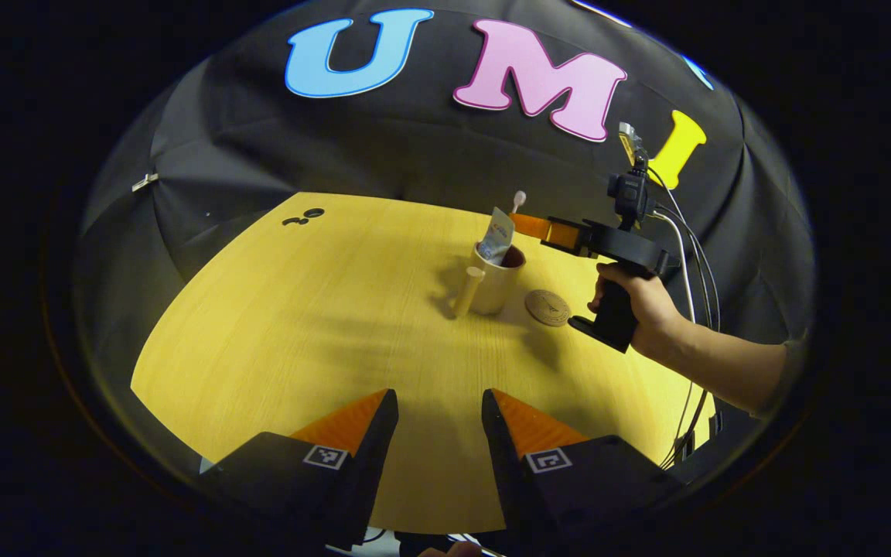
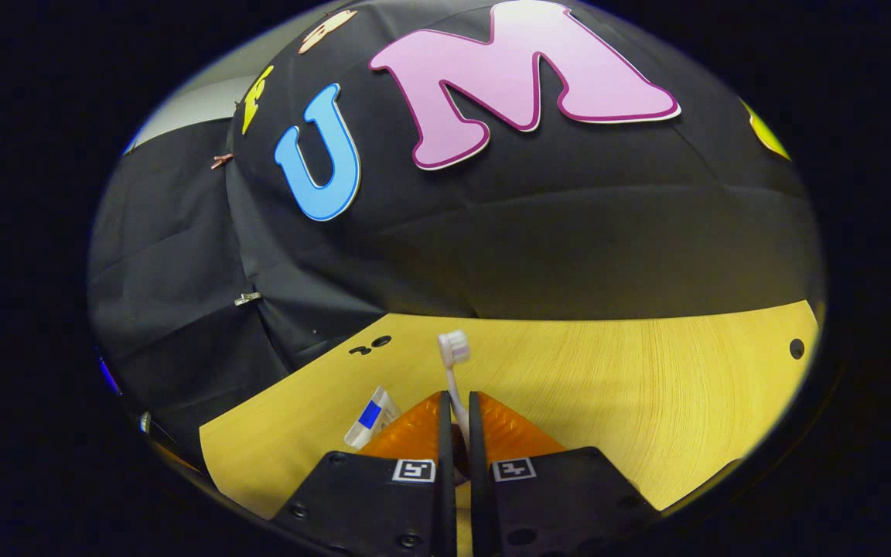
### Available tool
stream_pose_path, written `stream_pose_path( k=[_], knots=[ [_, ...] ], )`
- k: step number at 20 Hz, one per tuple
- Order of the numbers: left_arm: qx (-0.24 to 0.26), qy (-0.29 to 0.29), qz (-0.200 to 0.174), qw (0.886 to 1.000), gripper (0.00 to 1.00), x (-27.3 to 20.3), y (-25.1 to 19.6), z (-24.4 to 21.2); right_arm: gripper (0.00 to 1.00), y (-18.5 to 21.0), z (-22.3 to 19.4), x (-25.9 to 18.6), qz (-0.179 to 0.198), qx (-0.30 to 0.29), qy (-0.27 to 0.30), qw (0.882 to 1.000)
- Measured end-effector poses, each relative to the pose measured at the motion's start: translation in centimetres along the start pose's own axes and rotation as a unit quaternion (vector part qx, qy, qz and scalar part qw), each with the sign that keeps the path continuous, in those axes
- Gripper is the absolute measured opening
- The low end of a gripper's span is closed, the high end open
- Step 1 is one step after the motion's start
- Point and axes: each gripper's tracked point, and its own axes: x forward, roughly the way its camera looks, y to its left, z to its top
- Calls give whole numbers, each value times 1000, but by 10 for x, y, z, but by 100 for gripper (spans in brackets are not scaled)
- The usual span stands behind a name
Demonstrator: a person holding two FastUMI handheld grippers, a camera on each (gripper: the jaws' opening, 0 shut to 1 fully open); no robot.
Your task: Put the toothbrush and toothpaste on the desktop into the cup, then pick up the cup and place it on the coaster on the desktop.
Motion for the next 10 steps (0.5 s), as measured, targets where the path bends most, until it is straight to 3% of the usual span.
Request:
stream_pose_path(
  k=[5, 6, 7, 8, 9, 10],
  knots=[
    [13, 4, -24, 1000, 68, 6, -16, 4, 27, 2, -11, -14, -3, 8, 22, 1000],
    [15, 7, -29, 999, 68, 8, -20, 3, 17, 3, -12, -18, -2, 9, 24, 1000],
    [19, 13, -35, 999, 68, 9, -23, 3, 39, 5, -12, -24, -2, 11, 25, 1000],
    [24, 17, -39, 999, 69, 11, -26, 3, 29, 6, -10, -29, -2, 16, 25, 1000],
    [33, 22, -43, 998, 68, 13, -29, 4, 49, 7, -10, -38, -2, 21, 26, 999],
    [43, 26, -47, 998, 68, 15, -31, 5, 52, 8, -10, -46, -1, 25, 27, 999]
  ],
)
